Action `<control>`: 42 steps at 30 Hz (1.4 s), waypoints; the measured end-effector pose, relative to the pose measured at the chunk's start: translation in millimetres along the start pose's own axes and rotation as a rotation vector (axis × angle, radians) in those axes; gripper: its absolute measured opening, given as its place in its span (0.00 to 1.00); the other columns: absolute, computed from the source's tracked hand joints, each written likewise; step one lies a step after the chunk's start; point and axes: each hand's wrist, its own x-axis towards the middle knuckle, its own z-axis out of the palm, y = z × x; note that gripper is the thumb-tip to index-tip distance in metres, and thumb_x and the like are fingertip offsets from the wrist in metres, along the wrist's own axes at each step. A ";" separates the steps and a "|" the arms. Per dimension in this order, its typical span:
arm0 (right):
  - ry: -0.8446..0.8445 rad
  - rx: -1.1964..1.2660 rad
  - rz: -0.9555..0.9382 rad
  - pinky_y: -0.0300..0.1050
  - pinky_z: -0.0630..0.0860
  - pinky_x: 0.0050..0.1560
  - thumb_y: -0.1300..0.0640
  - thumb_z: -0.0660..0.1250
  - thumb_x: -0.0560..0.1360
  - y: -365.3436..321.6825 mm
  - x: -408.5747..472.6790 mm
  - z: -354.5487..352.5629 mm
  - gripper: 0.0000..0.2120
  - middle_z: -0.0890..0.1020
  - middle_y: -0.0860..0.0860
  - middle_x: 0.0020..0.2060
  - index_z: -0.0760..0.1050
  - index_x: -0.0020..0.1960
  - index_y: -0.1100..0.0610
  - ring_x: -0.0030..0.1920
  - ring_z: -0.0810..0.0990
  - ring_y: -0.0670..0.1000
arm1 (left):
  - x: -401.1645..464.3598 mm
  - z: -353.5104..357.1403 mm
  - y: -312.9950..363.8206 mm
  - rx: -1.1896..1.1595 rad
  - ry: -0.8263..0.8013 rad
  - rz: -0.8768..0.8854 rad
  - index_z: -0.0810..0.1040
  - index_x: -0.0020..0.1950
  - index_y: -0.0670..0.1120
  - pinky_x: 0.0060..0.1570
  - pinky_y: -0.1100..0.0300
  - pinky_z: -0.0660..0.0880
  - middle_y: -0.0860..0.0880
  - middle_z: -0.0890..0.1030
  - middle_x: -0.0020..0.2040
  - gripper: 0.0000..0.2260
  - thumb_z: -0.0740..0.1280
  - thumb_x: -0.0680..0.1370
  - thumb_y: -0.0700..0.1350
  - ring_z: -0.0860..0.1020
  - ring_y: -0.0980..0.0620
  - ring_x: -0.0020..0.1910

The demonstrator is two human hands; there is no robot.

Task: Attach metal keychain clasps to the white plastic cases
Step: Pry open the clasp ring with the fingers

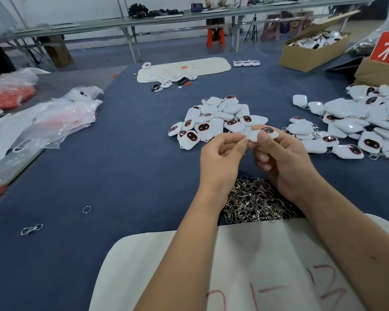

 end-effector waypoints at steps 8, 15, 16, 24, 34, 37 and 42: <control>-0.008 0.012 0.002 0.35 0.68 0.28 0.54 0.70 0.75 1.9 0.7 2.2 0.15 0.84 0.50 0.37 0.76 0.60 0.59 0.29 0.71 0.44 | -2.3 -1.1 4.3 -0.129 0.065 -0.017 0.83 0.47 0.44 0.45 0.64 0.78 0.42 0.86 0.41 0.05 0.74 0.77 0.34 0.82 0.57 0.39; -0.011 0.058 0.005 0.34 0.69 0.29 0.56 0.70 0.76 2.1 0.7 0.4 0.14 0.83 0.51 0.38 0.77 0.61 0.58 0.30 0.71 0.44 | -4.7 1.4 4.5 -0.138 0.091 -0.061 0.83 0.48 0.43 0.53 0.58 0.79 0.35 0.86 0.47 0.05 0.74 0.77 0.34 0.84 0.47 0.47; -0.017 0.051 0.003 0.35 0.69 0.29 0.56 0.70 0.77 2.6 0.6 0.3 0.15 0.83 0.51 0.38 0.77 0.61 0.58 0.30 0.71 0.44 | -4.6 1.0 4.3 -0.136 0.092 -0.068 0.83 0.48 0.43 0.53 0.57 0.79 0.34 0.85 0.48 0.05 0.73 0.77 0.34 0.84 0.47 0.47; 0.022 -0.101 -0.037 0.36 0.68 0.27 0.52 0.74 0.74 6.0 1.5 0.1 0.12 0.83 0.53 0.37 0.80 0.54 0.56 0.29 0.71 0.45 | 2.4 -12.1 1.0 0.310 0.036 0.190 0.84 0.41 0.47 0.40 0.67 0.74 0.56 0.83 0.35 0.09 0.73 0.76 0.34 0.78 0.59 0.35; 0.041 -0.222 -0.032 0.37 0.70 0.27 0.56 0.72 0.77 8.9 -1.9 0.3 0.08 0.82 0.50 0.34 0.80 0.54 0.59 0.29 0.73 0.45 | 1.0 -16.3 -2.6 0.569 -0.035 0.326 0.82 0.44 0.44 0.39 0.55 0.76 0.50 0.81 0.36 0.07 0.69 0.79 0.35 0.77 0.51 0.37; -0.004 -0.045 -0.017 0.35 0.69 0.29 0.55 0.71 0.76 4.1 -0.3 0.2 0.12 0.82 0.50 0.38 0.79 0.57 0.58 0.30 0.72 0.44 | 1.2 -5.5 0.2 0.231 0.049 0.146 0.82 0.48 0.43 0.41 0.68 0.75 0.55 0.83 0.38 0.03 0.72 0.78 0.36 0.79 0.61 0.37; -0.039 0.089 0.010 0.34 0.69 0.30 0.57 0.69 0.78 1.3 1.0 -3.0 0.14 0.82 0.51 0.40 0.77 0.63 0.57 0.32 0.72 0.43 | 2.2 -0.8 -0.3 0.031 -0.033 -0.042 0.83 0.49 0.43 0.48 0.60 0.78 0.40 0.85 0.48 0.02 0.71 0.81 0.40 0.79 0.55 0.44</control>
